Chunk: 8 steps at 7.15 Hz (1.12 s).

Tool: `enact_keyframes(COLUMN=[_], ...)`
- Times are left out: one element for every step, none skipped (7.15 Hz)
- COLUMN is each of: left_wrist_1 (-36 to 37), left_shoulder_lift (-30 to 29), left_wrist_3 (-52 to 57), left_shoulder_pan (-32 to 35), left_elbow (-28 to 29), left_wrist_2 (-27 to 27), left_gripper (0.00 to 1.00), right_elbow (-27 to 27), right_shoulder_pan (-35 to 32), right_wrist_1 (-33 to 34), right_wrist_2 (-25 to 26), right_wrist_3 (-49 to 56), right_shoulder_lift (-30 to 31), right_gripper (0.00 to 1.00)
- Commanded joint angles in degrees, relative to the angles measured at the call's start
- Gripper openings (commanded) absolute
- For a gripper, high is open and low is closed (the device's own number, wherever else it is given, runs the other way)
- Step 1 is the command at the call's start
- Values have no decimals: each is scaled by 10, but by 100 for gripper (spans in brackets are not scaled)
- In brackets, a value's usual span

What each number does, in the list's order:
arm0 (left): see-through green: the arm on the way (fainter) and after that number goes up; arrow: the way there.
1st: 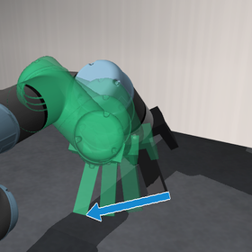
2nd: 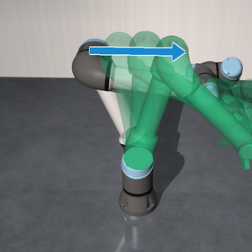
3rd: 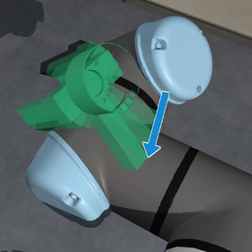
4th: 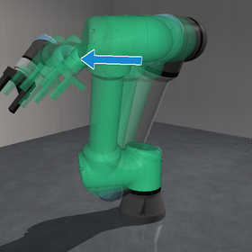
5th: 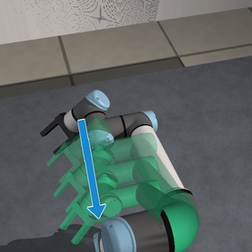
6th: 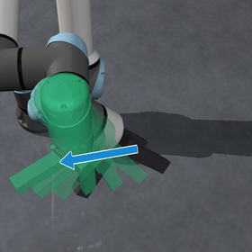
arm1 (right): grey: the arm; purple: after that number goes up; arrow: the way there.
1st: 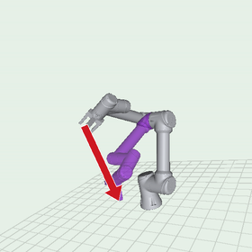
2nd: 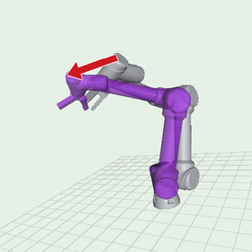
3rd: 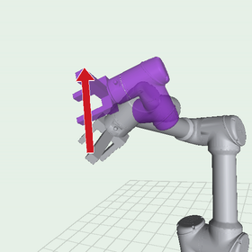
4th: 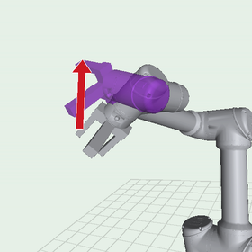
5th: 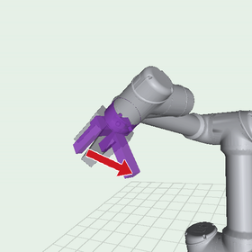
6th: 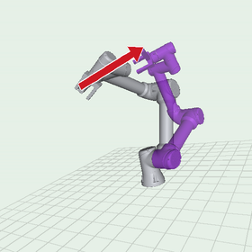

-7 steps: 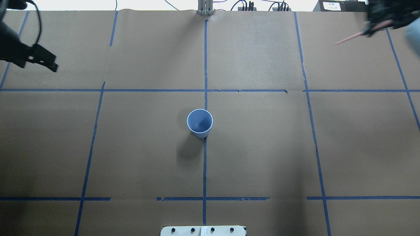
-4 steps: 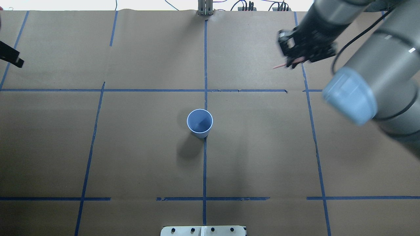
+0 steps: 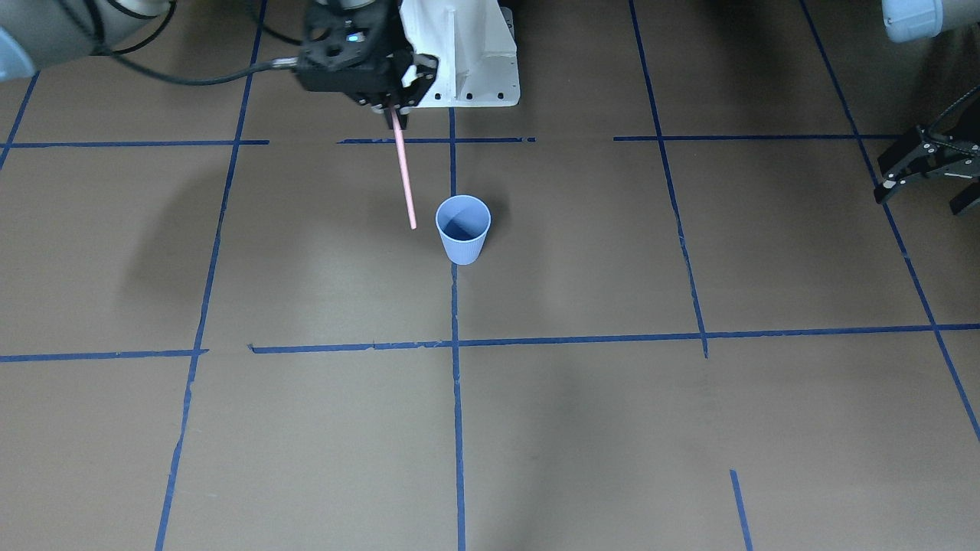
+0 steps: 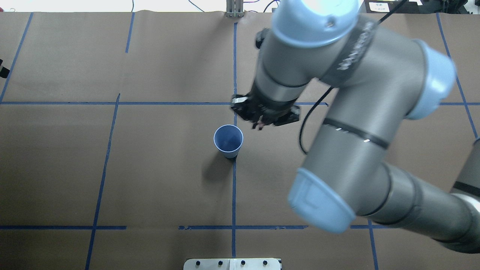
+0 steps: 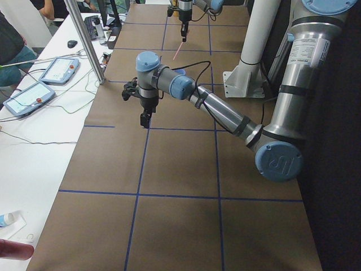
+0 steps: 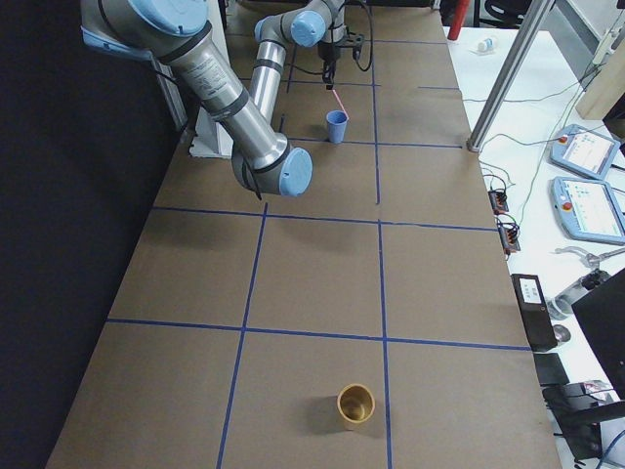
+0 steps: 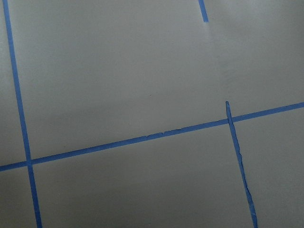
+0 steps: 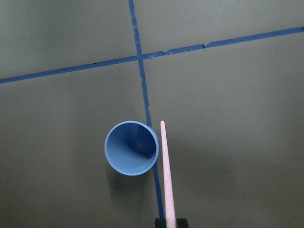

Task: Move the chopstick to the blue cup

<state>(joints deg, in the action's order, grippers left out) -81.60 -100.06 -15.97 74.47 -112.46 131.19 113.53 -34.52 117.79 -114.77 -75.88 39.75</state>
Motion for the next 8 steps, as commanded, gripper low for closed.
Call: enact_keyframes(left_wrist_1=[-2, -2, -1, -1, -1, -1, -1, -1], left_shoulder_lift=[1, 1, 1, 1, 0, 0, 0, 0], left_wrist_3=[1, 2, 2, 2, 2, 2, 2, 2], left_shoulder_pan=[1, 1, 1, 1, 2, 2, 2, 2], left_elbow=[11, 11, 12, 12, 12, 12, 12, 12], left_wrist_2=[0, 0, 0, 1, 1, 1, 1, 0], left_gripper=[100, 100, 100, 100, 100, 100, 100, 100], right_elbow=[-64, -74, -87, -98, -106, -113, -116, -122], right_shoulder_pan=[29, 40, 45, 46, 49, 53, 52, 52], right_wrist_1=[-18, -18, -18, -19, -20, -23, -50, -97], right_wrist_2=[3, 4, 4, 3, 3, 1, 1, 3], right_wrist_3=[-46, -46, -46, -46, -46, -46, -47, -46], right_shoulder_lift=[-52, -49, -48, -49, -42, -40, -35, -13], right_gripper=[0, 0, 0, 0, 1, 2, 39, 99])
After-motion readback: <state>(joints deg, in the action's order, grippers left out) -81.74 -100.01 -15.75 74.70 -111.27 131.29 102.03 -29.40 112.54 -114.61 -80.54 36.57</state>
